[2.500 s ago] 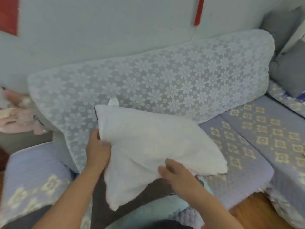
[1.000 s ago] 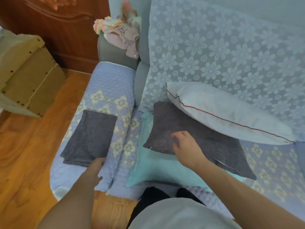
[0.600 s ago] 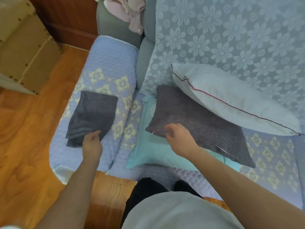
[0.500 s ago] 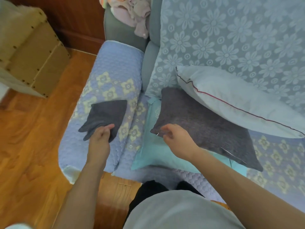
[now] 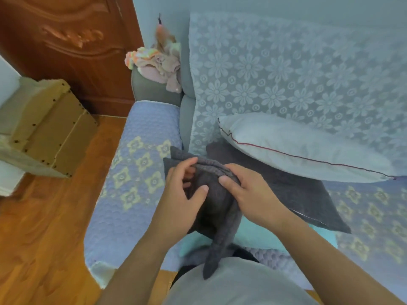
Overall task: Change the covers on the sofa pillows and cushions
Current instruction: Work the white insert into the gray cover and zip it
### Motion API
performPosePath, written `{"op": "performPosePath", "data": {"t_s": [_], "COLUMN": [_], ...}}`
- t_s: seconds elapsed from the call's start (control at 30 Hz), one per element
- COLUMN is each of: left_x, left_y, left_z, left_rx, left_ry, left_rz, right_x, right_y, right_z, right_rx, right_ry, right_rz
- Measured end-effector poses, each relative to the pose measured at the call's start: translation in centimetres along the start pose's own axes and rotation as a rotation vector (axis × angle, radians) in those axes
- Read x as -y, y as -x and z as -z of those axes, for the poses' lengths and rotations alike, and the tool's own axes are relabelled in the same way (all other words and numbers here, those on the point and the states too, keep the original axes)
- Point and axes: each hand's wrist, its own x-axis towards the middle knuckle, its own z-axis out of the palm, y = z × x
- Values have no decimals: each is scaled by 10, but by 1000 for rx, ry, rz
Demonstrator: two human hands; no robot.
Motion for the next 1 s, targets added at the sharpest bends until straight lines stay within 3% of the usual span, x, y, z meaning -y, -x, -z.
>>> {"op": "performPosePath", "data": {"t_s": [0.13,0.23,0.3,0.43,0.5,0.63,0.73,0.8,0.9,1.0], "left_x": [-15,-36,-50,-41,-15,36,65,61,2,-78], "left_y": [-15,-22,-29,-55,-52,-15,17,22,20,19], "left_z": [-25,-47,-63,-83,-95,-131,-165,-190,-228,-260], "left_rx": [-3,117,113,-33,-40,-22,244,359,372,613], "left_ry": [-210,-195,-147,131,118,56,-237,-404,-252,-180], "left_rz": [-93,-137,-126,174,303,637,832,716,380,12], "right_x": [6,-3,-18,-67,-95,-137,-147,-143,-117,-98], "right_y": [28,53,71,117,142,182,200,210,226,239], "right_z": [44,78,103,176,212,256,268,274,282,290], "right_rx": [-95,-204,-367,-841,-907,-807,-674,-550,-258,-26], "right_ry": [-108,-156,-254,-378,-346,-370,-413,-429,-445,-338], "right_rz": [-59,-143,-233,-335,-348,-388,-346,-291,-192,-135]}}
